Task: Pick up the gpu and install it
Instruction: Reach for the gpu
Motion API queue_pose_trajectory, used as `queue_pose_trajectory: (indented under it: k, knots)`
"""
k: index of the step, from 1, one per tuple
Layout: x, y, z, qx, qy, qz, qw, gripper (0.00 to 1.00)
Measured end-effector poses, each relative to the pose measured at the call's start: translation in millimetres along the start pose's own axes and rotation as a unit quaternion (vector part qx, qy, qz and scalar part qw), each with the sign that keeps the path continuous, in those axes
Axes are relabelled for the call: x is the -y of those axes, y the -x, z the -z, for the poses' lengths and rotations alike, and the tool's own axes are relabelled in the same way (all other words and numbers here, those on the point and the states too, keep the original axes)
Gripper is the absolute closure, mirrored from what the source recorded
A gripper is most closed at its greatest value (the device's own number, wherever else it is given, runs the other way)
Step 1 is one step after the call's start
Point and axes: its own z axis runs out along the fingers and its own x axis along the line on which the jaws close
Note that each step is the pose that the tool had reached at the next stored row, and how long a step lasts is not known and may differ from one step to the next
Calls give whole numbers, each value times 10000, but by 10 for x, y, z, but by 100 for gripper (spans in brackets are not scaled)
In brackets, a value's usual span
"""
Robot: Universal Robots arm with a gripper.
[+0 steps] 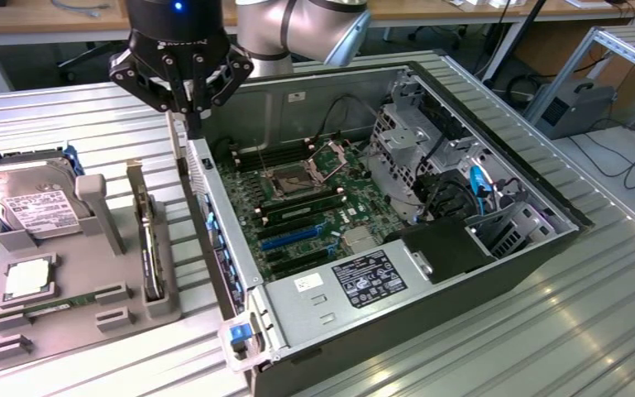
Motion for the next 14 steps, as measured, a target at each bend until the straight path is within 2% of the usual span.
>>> queue_pose_trajectory:
  k: [14]
  knots:
    - [3, -40, 1, 1, -8, 0, 10000, 89]
